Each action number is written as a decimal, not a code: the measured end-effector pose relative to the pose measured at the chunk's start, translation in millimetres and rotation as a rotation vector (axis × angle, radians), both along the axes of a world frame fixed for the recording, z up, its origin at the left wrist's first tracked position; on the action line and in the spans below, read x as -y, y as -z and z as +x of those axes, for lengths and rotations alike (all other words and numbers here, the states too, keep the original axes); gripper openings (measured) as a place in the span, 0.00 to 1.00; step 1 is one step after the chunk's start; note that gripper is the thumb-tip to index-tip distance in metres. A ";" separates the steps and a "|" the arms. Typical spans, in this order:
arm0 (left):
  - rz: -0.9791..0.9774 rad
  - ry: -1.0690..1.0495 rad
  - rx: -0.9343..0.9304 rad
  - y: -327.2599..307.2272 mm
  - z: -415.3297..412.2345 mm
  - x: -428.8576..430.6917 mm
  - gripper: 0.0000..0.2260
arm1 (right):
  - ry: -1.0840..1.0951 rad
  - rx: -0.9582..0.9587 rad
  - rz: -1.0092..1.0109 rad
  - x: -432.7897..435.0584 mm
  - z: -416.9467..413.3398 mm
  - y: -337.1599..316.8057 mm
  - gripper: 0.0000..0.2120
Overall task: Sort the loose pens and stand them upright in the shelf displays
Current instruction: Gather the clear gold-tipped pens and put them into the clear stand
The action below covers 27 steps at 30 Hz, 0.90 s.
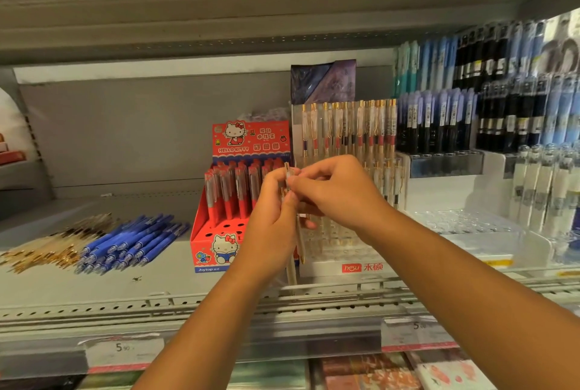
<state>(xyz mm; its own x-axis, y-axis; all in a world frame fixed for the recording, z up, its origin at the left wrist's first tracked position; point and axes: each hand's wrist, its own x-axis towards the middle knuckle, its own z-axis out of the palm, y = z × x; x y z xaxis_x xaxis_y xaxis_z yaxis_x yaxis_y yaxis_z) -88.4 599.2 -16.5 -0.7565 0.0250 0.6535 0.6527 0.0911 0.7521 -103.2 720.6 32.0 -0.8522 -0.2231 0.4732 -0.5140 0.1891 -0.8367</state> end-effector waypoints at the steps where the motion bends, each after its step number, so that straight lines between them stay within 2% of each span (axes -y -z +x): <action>1: -0.010 0.001 0.000 0.1 0.6 -0.5 0.10 | 0.003 -0.021 0.000 -0.7 -0.5 0.1 0.08; 5: -0.110 -0.110 -0.006 1.6 -1.4 2.0 0.14 | 0.081 -0.174 0.039 -7.9 -5.9 -1.3 0.06; 7: -0.061 -0.153 0.009 1.7 -1.5 3.0 0.13 | 0.089 -0.211 -0.028 -14.8 -9.9 -3.6 0.06; 10: 0.118 -0.090 0.057 -2.6 1.1 3.4 0.11 | 0.069 -0.170 -0.178 -23.9 -16.0 -6.8 0.03; 12: 0.129 -0.100 0.046 -3.6 0.2 4.4 0.11 | 0.079 -0.167 -0.231 -29.3 -20.5 -7.5 0.00; 16: 0.143 -0.068 0.082 -2.8 -0.9 6.8 0.10 | 0.120 -0.180 -0.317 -39.3 -28.5 -5.5 0.06; 18: 0.175 -0.016 0.128 -2.8 -1.7 7.4 0.07 | 0.171 -0.208 -0.308 -42.9 -33.6 -2.1 0.07; 22: 0.295 0.073 0.183 -5.1 -1.2 8.9 0.15 | 0.213 -0.229 -0.295 -47.2 -41.4 5.6 0.07; 27: 0.224 0.054 0.217 -4.6 -0.6 9.9 0.18 | 0.223 -0.245 -0.186 -43.5 -44.0 14.7 0.10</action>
<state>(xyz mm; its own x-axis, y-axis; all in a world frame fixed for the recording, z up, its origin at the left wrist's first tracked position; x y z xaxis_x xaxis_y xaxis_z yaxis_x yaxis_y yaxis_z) -88.9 589.3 -11.9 -0.8805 -0.0572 0.4705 0.4739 -0.1228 0.8719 -147.2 764.1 17.3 -0.7265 0.0639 0.6842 -0.6667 0.1759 -0.7243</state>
